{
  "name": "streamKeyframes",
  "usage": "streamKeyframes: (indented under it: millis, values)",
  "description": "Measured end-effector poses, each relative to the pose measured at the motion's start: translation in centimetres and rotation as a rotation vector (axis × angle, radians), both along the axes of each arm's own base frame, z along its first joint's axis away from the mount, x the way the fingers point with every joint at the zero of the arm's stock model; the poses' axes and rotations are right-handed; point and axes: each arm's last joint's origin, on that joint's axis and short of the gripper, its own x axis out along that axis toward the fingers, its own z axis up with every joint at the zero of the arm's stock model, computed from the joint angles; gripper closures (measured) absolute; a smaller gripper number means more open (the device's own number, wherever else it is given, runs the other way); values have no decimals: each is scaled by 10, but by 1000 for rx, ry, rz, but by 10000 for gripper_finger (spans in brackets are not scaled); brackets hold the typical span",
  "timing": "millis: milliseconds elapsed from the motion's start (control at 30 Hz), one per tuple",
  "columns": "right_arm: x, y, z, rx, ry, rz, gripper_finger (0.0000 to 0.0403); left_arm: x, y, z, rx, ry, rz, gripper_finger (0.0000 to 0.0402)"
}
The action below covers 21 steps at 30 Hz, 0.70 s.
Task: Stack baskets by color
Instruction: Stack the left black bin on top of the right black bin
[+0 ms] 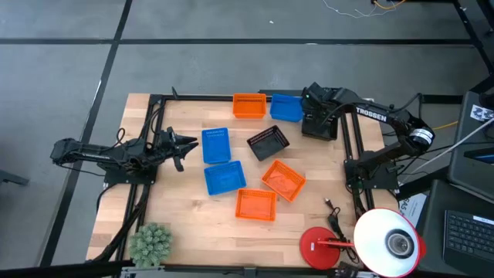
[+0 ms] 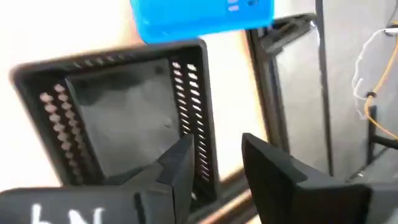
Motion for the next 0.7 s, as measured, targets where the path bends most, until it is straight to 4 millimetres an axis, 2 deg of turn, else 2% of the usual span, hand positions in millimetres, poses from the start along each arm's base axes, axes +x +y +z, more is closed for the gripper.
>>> streamKeyframes:
  millis: [133, 300, 467, 600, 700]
  values:
    - [22, 20, 0, 171, -203, 149, 271, 0, 0, 0, 0, 0, 0, 303]
    - [55, 51, 4, 251, -373, 373, 271, 0, 0, 0, 0, 0, 0, 303]
    - [80, 73, -12, 212, -318, 484, 271, 0, 0, 0, 3, 1, 1, 303]
    - [92, 81, -35, 233, -224, 500, 271, 0, 0, 0, 3, 0, 1, 303]
    - [97, 87, -43, 266, -206, 536, 271, 0, 0, 0, 3, 1, 1, 303]
